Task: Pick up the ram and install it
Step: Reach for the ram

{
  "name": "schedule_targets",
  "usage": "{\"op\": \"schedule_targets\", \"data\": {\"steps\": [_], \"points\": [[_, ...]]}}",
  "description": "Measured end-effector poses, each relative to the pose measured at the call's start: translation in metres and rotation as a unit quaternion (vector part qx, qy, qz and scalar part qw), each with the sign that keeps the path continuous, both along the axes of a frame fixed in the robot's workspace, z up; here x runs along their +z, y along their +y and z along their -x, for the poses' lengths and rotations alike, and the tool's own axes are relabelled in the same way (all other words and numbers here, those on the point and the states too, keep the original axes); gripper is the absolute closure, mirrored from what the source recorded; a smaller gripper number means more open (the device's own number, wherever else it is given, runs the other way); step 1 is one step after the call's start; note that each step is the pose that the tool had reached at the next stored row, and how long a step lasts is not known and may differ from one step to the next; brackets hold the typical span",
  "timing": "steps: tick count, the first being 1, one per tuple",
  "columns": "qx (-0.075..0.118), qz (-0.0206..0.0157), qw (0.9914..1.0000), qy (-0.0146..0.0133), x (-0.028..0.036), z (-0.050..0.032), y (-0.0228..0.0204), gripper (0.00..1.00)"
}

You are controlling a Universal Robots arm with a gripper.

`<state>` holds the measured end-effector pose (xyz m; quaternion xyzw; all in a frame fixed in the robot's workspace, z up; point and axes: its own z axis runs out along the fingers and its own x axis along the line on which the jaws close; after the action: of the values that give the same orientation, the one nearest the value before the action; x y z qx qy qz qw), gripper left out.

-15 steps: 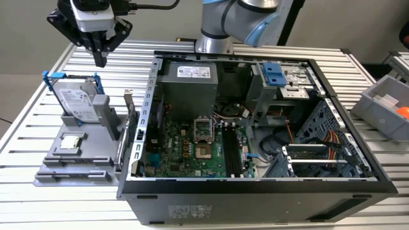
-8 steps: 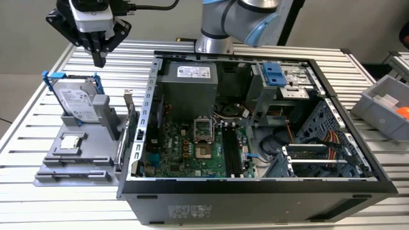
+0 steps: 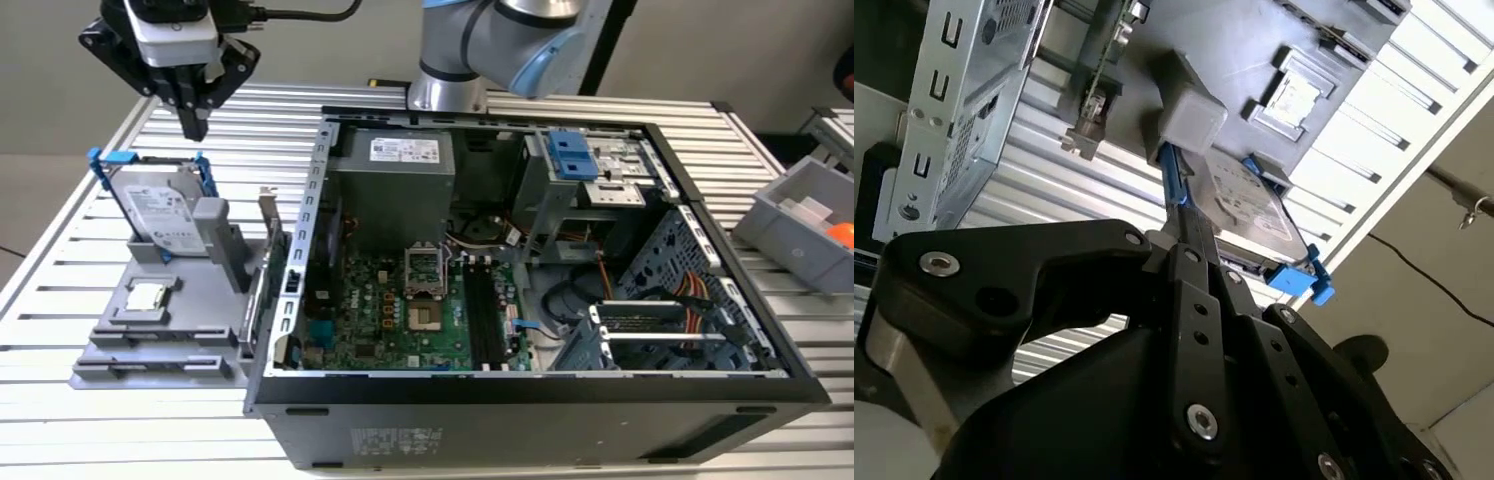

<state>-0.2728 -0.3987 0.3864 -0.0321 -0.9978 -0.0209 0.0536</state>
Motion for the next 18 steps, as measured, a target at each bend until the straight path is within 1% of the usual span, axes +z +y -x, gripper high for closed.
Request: {"op": "schedule_targets", "data": {"steps": [1,2,3,6,7,8,10,11,12,13,15,16,17,18], "points": [[0.002,0.0011,1.00000,-0.0001,-0.0001,0.0009,0.0000,1.00],[0.004,0.0036,0.99999,-0.0002,-0.0002,0.0016,0.0001,1.00],[0.006,0.0073,0.99995,-0.0002,-0.0002,0.0022,0.0001,1.00],[0.016,0.0209,0.99965,-0.0005,-0.0007,0.0030,0.0002,1.00],[0.020,0.0249,0.99949,-0.0006,-0.0009,0.0033,0.0002,1.00],[0.023,0.0259,0.99940,-0.0007,-0.0009,0.0044,0.0001,1.00],[0.023,0.0258,0.99940,-0.0006,-0.0009,0.0051,0.0002,1.00],[0.023,0.0259,0.99939,-0.0012,-0.0009,0.0051,0.0003,1.00],[0.023,0.0261,0.99936,-0.0082,-0.0011,0.0054,0.0002,1.00],[0.023,0.0263,0.99923,-0.0172,-0.0011,0.0055,0.0003,1.00],[0.024,0.0266,0.99872,-0.0360,-0.0011,0.0055,0.0003,1.00],[0.024,0.0264,0.99840,-0.0441,-0.0010,0.0058,0.0003,1.00],[0.023,0.0247,0.99801,-0.0533,-0.0012,0.0069,0.0003,1.00],[0.023,0.0230,0.99756,-0.0619,-0.0012,0.0087,0.0003,1.00]]}}
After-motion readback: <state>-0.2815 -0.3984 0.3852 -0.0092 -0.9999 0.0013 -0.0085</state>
